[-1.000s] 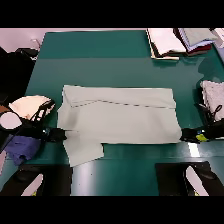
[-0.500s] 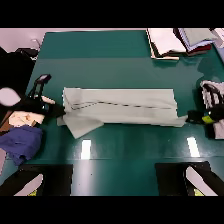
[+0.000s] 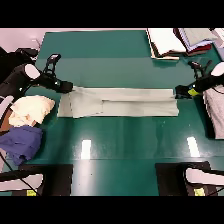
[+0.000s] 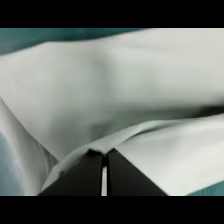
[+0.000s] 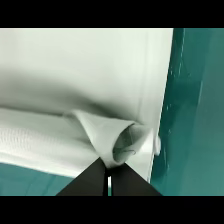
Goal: Fold the shirts.
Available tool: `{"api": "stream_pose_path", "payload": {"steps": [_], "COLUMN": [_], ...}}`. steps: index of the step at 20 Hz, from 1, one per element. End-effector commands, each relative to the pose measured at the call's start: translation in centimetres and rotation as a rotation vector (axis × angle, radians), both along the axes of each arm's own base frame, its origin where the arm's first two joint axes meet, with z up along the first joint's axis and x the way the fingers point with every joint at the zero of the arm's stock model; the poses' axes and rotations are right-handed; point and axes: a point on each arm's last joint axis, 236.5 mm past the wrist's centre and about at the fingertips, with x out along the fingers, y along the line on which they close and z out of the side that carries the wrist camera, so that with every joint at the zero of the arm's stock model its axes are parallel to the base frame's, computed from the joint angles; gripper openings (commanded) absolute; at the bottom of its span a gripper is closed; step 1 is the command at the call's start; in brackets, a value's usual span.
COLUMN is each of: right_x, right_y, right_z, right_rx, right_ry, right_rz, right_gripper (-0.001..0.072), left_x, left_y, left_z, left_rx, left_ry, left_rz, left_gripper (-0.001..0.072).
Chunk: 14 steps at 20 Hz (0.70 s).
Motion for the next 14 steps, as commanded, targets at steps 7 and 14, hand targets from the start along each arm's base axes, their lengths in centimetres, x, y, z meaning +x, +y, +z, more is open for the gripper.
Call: {"api": "stream_pose_path", "payload": {"steps": [7,14], "right_x": [3.4,-3.7], "right_y": [0.4,-4.6], "right_z": [1.1,-5.5], "right_rx": [0.279,0.497], "right_ry": [-0.053,0.099], "right_rz": [-0.038,-0.279], "right_gripper": [0.0463,0.0550], "left_x": [2.4,1.1], "left_y": [-0.4,-4.4], "left_z": [2.4,3.4], "left_rx": [-0.039,-0.238], "left_ry": [-0.046,0.030], "left_rz": [0.042,0.039], "left_gripper": [0.0497,0.0030]}}
